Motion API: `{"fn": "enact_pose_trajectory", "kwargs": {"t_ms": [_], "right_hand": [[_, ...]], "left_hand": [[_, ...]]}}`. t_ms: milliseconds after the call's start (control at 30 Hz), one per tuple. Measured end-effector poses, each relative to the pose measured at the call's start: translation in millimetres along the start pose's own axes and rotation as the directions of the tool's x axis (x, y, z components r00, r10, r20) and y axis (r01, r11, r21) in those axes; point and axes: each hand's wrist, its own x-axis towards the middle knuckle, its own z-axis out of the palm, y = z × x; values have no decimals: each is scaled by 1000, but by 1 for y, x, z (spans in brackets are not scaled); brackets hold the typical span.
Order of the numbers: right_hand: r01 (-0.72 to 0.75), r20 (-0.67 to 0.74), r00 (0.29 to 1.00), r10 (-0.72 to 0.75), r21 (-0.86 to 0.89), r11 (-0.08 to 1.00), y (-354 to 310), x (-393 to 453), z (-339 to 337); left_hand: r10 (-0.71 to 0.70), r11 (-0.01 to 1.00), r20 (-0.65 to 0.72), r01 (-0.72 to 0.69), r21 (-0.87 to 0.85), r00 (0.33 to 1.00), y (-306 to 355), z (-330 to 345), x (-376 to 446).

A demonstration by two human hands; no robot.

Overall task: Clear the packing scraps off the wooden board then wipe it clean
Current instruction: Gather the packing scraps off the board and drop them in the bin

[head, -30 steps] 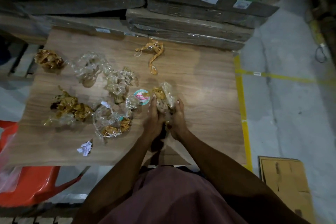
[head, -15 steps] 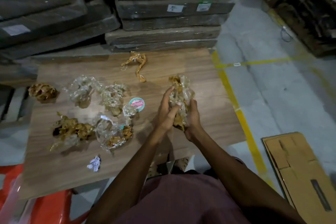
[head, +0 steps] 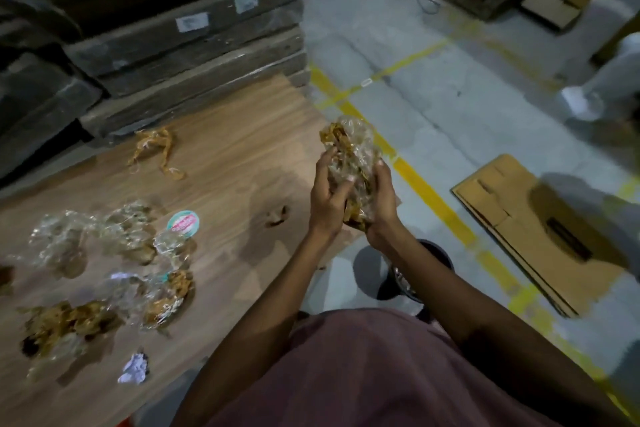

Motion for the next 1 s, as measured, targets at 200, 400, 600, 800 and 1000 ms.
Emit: {"fn": "enact_pose_trajectory", "kwargs": {"t_ms": [200, 400, 600, 800, 1000], "right_hand": [[2, -120, 993, -2, -3, 1000, -29, 9, -99], [-47, -267, 963, 35, -39, 998, -41, 17, -207], [-196, -473, 859, 198, 55, 979, -22, 47, -307], [-271, -600, 729, 329, 189, 944, 56, 104, -395], [-341, -642, 644, 415, 244, 908, 157, 149, -468]], "left_hand": [[-78, 997, 35, 78, 6, 996, -17, 105, -12], [-234, 970, 118, 223, 102, 965, -65, 204, -24], [-520, 854, 258, 490, 175, 815, -125, 286, -11], [-698, 710, 247, 608, 354, 672, -238, 344, 15], [-781, 596, 232, 581, 553, 580, -379, 363, 31]]}}
